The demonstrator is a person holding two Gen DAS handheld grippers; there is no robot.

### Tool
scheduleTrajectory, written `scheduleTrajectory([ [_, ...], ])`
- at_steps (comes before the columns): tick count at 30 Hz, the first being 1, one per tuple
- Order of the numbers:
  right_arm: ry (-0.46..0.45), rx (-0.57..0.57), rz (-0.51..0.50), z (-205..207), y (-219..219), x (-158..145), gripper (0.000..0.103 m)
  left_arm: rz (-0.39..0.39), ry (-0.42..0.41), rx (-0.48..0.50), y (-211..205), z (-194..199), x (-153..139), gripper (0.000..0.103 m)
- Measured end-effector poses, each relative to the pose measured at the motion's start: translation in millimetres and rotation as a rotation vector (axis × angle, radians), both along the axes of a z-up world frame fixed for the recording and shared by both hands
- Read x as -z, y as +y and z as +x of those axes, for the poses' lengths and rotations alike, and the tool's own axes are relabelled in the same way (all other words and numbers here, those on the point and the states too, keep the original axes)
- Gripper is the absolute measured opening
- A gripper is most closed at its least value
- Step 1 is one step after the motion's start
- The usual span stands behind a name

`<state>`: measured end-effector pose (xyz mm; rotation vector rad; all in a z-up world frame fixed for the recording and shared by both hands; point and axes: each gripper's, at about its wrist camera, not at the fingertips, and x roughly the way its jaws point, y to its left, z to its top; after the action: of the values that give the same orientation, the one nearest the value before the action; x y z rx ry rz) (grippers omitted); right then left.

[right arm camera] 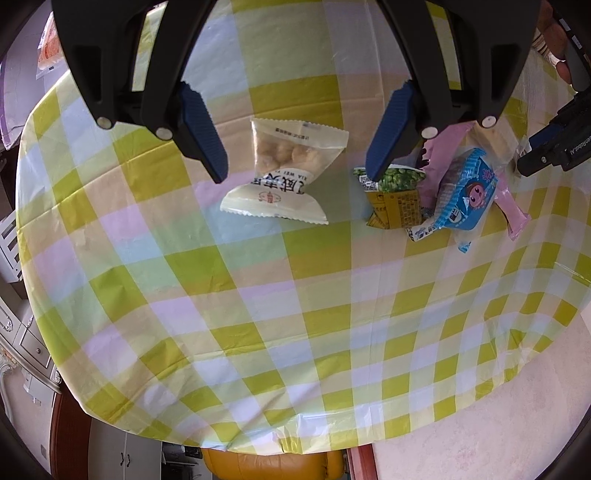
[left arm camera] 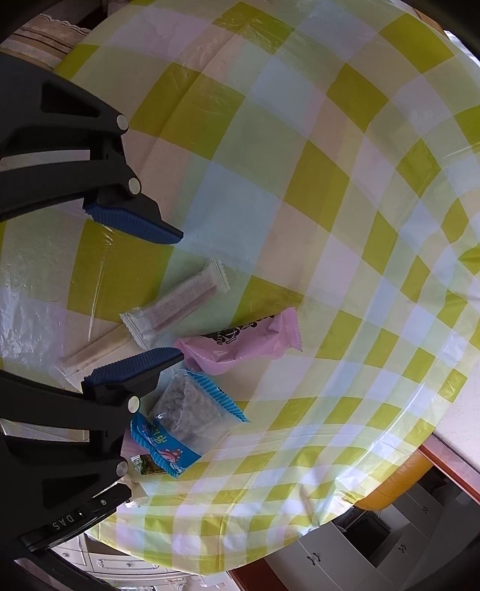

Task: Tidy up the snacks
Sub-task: 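Grasp the white nut packet with the right tool while the left tool grasps the pink stick packet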

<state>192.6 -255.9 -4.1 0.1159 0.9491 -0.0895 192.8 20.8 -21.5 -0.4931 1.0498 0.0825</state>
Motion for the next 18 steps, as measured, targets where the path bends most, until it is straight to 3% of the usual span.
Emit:
scheduleTrajectory([
  [5, 0.020, 0.006, -0.004, 9.2, 1.2, 7.7, 0.077, 0.067, 0.005, 0.025, -8.6, 3.9, -0.4, 0.053],
  [7, 0.030, 0.004, -0.006, 11.5, 2.0, 10.2, 0.076, 0.112, 0.012, 0.038, -13.2, 4.6, -0.3, 0.048],
  [10, 0.052, 0.000, -0.005, 13.3, 2.9, 14.5, 0.057, 0.168, 0.018, 0.064, -20.8, 5.1, 0.1, 0.033],
  [13, 0.057, 0.004, 0.003, 12.4, 1.5, 16.7, 0.049, 0.203, 0.025, 0.065, -23.0, 4.4, 1.1, 0.020],
  [18, 0.039, -0.002, -0.004, 8.6, 2.8, 12.4, 0.040, 0.180, 0.011, 0.060, -20.0, 1.6, 1.1, 0.019],
])
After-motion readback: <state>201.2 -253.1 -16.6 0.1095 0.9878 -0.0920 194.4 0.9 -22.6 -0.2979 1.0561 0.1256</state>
